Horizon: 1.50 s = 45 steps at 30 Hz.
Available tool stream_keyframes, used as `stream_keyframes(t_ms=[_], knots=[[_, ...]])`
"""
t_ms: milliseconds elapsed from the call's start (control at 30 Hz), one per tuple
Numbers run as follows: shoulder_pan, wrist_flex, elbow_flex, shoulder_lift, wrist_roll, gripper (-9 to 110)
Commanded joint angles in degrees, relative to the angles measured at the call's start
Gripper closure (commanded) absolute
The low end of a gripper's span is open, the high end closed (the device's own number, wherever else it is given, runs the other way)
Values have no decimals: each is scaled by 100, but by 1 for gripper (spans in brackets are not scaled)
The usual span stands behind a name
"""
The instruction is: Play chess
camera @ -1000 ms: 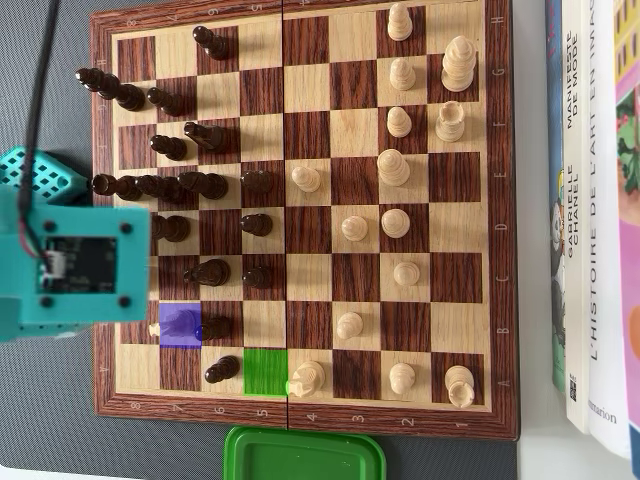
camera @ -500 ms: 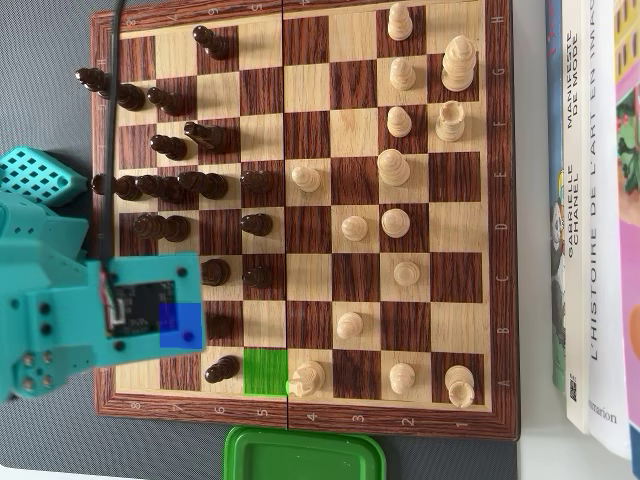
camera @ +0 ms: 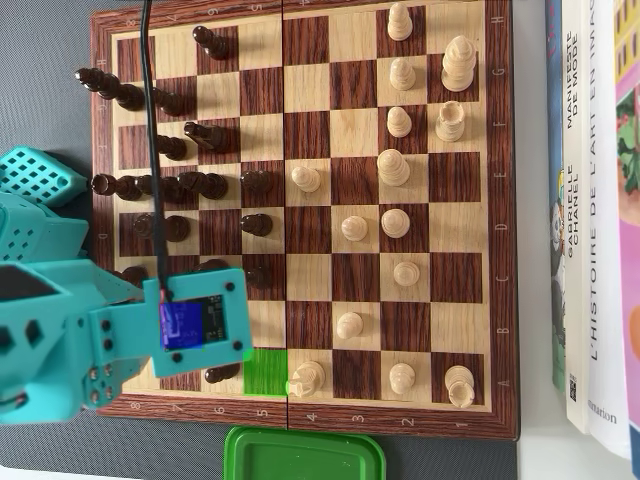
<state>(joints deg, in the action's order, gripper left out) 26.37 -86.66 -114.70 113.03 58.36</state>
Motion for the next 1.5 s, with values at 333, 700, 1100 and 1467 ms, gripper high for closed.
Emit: stream_keyframes(t_ms=[333, 700, 1100, 1467], knots=[[70, 334, 193, -378, -18, 87], [255, 694, 185, -703, -334, 87], [193, 633, -158, -703, -352, 87], [255, 642, -281, -642, -352, 87]])
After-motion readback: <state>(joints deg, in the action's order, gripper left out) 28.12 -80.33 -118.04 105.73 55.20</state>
